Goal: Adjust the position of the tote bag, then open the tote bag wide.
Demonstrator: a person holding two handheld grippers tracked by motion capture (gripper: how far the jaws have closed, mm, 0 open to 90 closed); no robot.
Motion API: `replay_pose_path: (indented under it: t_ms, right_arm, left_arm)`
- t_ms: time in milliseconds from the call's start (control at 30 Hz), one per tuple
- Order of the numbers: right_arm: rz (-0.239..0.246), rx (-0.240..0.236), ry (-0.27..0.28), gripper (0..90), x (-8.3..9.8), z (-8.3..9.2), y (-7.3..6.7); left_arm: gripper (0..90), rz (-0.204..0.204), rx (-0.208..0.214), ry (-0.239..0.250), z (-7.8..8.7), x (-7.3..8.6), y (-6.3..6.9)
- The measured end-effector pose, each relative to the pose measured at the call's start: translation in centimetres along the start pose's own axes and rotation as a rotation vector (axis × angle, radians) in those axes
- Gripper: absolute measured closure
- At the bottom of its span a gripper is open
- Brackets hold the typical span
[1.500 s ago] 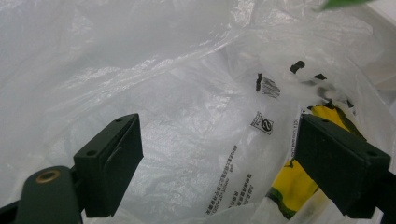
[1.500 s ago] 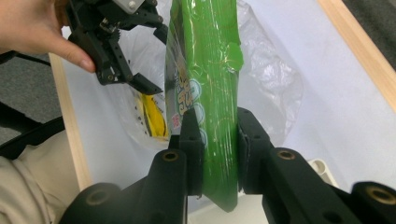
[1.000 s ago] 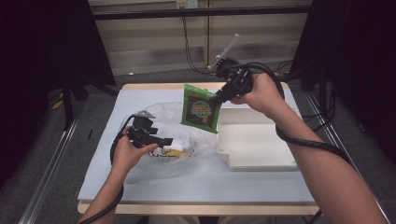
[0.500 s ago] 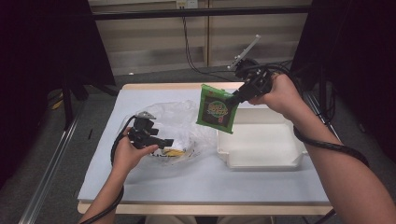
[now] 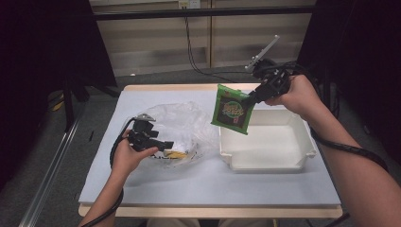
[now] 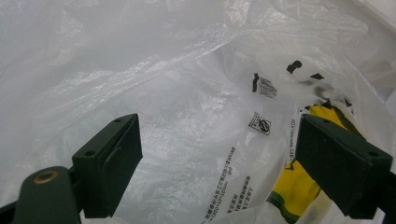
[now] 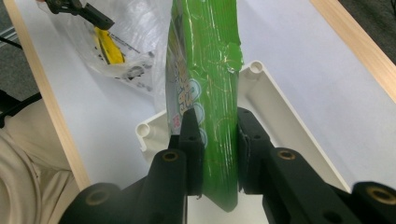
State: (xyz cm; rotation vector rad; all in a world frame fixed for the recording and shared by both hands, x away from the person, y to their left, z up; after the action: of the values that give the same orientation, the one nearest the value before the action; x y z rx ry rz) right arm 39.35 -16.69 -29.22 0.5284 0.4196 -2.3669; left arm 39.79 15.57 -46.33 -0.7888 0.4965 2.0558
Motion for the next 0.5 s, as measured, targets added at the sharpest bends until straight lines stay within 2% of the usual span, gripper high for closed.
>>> replay_pose_path:
  t_ms: [500]
  right_arm:
    - [-0.054,0.031,0.0,75.7,2.7,0.4,3.1]
  left_arm:
    - [11.8,-0.012,0.008,0.018,-0.3,-0.6,0.3]
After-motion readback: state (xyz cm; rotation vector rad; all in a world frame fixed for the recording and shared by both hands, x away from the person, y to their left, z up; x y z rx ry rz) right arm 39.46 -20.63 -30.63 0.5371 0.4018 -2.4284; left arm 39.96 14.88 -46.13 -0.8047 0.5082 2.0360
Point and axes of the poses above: each handheld gripper's, and its own axes: z roughly backward along the jaws, x roughly out of its underside, y roughly to its right, the point moved 6 cm from there along -z, roughly forward along the jaws, and after that the axes turned 12 degrees about -z, right-handed, at the moved point
